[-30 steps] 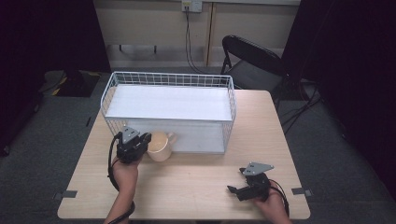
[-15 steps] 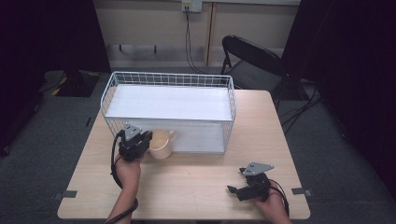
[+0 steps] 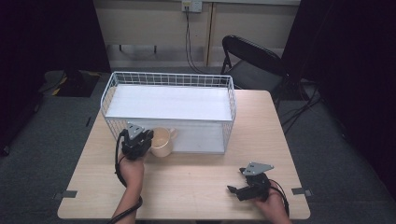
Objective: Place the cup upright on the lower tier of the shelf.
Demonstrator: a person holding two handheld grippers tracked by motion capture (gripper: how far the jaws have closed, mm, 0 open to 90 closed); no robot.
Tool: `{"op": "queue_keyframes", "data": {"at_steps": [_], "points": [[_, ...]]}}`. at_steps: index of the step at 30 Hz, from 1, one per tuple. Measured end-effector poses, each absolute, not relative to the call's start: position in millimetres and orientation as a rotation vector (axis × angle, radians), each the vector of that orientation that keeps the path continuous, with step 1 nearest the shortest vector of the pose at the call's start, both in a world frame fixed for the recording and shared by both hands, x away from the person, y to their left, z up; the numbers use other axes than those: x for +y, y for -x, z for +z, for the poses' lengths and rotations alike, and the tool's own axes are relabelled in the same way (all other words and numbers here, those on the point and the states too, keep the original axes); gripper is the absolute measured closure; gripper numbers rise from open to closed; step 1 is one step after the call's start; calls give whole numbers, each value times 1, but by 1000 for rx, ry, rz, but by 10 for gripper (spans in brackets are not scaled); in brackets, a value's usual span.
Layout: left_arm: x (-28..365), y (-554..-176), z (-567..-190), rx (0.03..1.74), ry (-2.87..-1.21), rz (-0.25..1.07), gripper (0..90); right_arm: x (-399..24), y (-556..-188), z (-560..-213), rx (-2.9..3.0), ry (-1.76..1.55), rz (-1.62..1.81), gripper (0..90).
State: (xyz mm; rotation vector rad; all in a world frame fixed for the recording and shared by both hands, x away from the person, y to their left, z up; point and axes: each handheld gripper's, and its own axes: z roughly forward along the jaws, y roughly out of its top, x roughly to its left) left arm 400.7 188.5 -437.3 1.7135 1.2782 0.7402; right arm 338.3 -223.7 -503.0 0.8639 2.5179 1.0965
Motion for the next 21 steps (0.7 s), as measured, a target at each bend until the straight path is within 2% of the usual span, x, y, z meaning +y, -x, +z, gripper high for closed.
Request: {"op": "queue_keyframes", "data": {"at_steps": [15, 21], "points": [[183, -403, -438, 1293, -1687, 766, 802, -224, -338, -503, 2518, -864, 1097, 130], [182, -403, -436, 1271, -1688, 768, 685, -224, -338, -503, 2518, -864, 1097, 130]]}}
